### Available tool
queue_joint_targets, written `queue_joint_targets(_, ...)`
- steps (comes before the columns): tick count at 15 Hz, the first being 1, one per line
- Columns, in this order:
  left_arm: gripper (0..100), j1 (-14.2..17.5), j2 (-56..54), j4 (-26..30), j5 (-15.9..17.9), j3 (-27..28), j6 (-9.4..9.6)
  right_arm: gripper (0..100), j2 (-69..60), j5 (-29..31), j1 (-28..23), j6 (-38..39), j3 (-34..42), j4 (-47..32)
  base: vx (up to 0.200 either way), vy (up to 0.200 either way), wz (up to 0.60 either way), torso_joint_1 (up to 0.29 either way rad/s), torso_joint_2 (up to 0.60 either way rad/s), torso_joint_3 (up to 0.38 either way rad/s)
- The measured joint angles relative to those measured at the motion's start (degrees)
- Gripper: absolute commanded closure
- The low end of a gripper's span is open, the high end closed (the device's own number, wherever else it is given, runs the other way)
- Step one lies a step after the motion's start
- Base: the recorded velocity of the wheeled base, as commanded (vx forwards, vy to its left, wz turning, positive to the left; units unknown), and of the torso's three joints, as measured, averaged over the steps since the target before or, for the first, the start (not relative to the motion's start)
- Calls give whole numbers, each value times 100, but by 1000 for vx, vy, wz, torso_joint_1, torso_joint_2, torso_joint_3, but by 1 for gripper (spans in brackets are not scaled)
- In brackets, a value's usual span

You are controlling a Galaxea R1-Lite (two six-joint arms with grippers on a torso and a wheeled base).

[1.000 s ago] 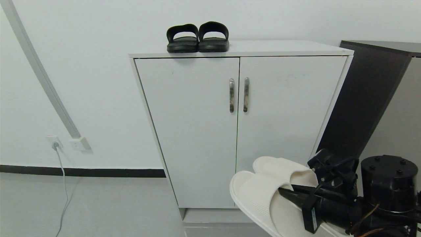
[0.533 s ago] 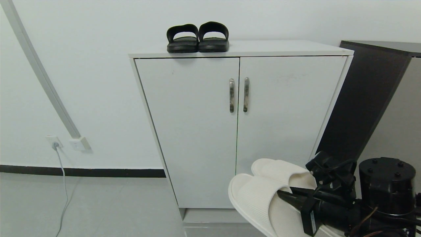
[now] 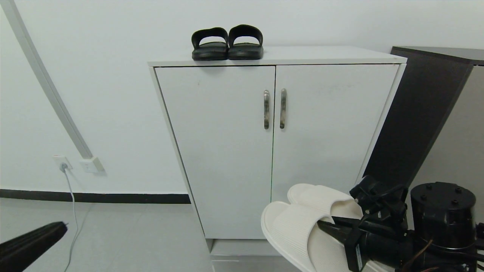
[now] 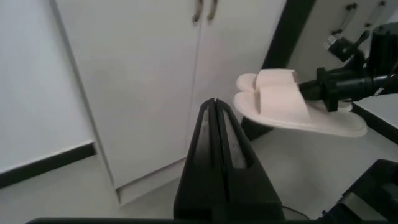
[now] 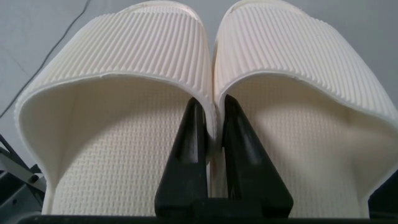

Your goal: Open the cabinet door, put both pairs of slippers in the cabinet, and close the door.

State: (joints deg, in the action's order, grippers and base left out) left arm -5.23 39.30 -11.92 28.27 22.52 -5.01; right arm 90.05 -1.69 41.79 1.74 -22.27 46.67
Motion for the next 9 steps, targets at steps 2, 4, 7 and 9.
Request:
queue_joint_targets(2, 100, -319, 763, -406, 16, 355, 4, 100, 0, 4, 10, 2, 0, 0, 0, 0, 0, 0, 0, 0)
queue_joint_targets(4, 100, -634, 1456, -863, -85, 629, 6, 100, 5, 6, 7, 0, 6, -2, 0, 0, 0, 0, 0, 0)
queue_joint_targets(7, 0, -1158, 2337, -1479, -424, 883, -87, 100, 2, -2, 13, 2, 11, 2, 0, 0, 0, 0, 0, 0)
queue_joint_targets(9, 0, -1503, 2826, -1919, -460, 1050, -358, 100, 5, -9, 7, 2, 32, -4, 0, 0, 0, 0, 0, 0)
